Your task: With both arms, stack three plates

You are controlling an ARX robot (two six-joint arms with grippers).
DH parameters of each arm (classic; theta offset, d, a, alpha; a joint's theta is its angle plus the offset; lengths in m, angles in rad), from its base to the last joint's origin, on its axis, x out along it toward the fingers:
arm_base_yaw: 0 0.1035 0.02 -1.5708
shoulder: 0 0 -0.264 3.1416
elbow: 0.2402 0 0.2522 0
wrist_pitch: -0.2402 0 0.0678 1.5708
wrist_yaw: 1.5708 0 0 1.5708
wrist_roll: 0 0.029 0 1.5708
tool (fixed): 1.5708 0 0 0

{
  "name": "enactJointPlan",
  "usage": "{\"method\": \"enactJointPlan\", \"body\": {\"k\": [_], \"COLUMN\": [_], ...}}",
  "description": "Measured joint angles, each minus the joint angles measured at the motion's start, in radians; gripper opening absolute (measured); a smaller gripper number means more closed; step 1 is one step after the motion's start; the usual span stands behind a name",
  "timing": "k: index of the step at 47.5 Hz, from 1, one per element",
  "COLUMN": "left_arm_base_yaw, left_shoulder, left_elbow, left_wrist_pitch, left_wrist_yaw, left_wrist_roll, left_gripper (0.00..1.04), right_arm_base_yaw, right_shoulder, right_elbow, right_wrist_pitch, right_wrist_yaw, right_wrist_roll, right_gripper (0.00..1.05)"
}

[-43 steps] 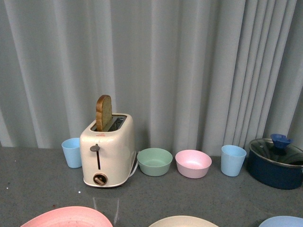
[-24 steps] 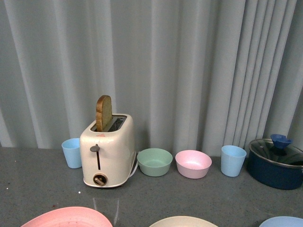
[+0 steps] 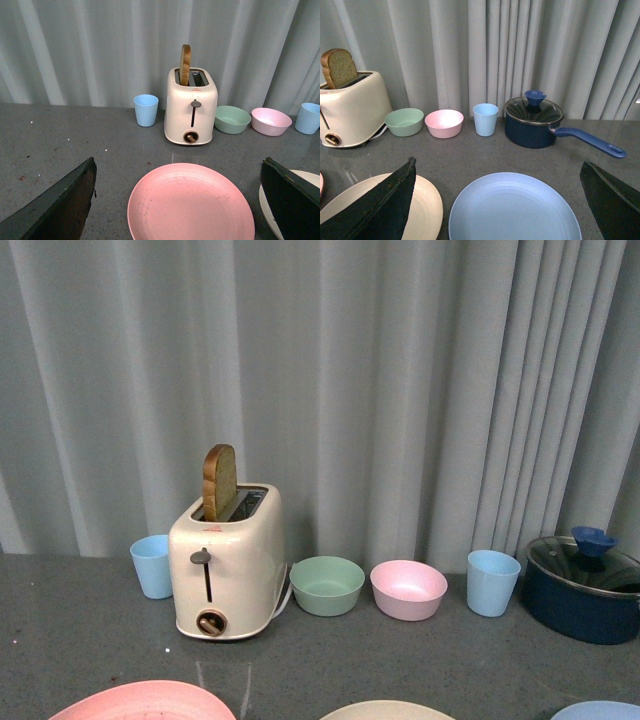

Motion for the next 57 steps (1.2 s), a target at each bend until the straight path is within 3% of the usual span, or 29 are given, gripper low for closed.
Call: {"method": "enactJointPlan", "body": {"k": [15, 21, 25, 34, 39, 57], "left_arm_base_yaw": [0.003, 0.103, 0.142, 0.164, 0.165, 0.222], "left_shoulder": [0.006, 0.246, 0.338, 0.634, 0.997, 1.754], "left_elbow": [0.003, 0.156, 0.192, 0.304, 0.449, 0.949], "left_wrist_pitch": [-0.007, -0.380, -0.359, -0.113, 0.024, -0.148], "left_wrist_yaw": [0.013, 0.302, 0.368, 0.369, 0.333, 0.233], "left_wrist_roll": [0.000, 0.000, 0.002, 0.064, 0.167, 0.361], "left_gripper": [0.98, 0.98, 0.98, 0.98, 0.98, 0.98], "right_arm_base_yaw": [0.000, 0.000, 0.001, 0.001, 0.001, 0.001], "right_shoulder": [0.000, 0.000, 0.000, 0.000, 0.000, 0.000], "right_elbow": [0.000, 0.000, 0.000, 0.000, 0.000, 0.000], "right_wrist_pitch": [0.000, 0.000, 0.000, 0.000, 0.000, 0.000], "right_wrist_yaw": [0.000, -0.003, 0.000, -0.001, 0.000, 0.000], "right_wrist_roll": [0.000, 0.000, 0.000, 0.000, 0.000, 0.000], "right_gripper": [0.97, 0.97, 0.97, 0.97, 0.97, 0.97]}}
